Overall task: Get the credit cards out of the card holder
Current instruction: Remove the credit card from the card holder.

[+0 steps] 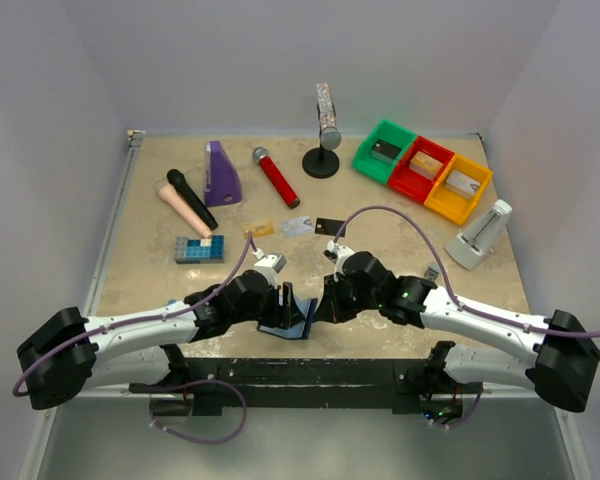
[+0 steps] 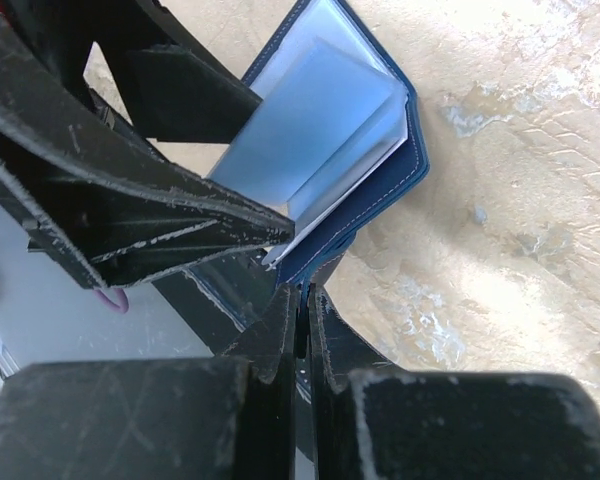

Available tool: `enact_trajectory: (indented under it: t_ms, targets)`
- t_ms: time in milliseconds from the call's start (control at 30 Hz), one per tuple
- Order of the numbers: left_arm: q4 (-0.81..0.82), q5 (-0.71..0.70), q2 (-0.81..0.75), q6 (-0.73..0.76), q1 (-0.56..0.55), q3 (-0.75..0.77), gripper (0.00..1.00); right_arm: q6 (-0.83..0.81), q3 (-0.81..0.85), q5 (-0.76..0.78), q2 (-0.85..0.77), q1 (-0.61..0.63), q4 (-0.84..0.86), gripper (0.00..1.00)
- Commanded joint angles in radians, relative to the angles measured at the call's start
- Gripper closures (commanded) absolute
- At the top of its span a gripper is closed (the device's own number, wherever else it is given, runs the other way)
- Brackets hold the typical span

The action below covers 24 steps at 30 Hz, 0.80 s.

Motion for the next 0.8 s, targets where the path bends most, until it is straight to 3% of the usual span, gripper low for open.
enact_trajectory:
  t_ms: [0, 300, 767]
  targets:
    - [0.038, 0.03, 0.004, 0.035, -0.016, 0.056, 0.37, -0.011, -0.003, 0.01, -0.001, 0.005, 0.039, 1.0]
    - [0.003, 0.021, 0.044, 0.06, -0.073, 0.134, 0.38, -0.016, -0.014, 0.037, -0.01, -0.001, 0.027, 1.0]
    - [-0.106, -0.105, 0.027, 0.089, -0.071, 0.125, 0.39, -0.028, -0.024, 0.042, -0.042, -0.044, -0.008, 1.0]
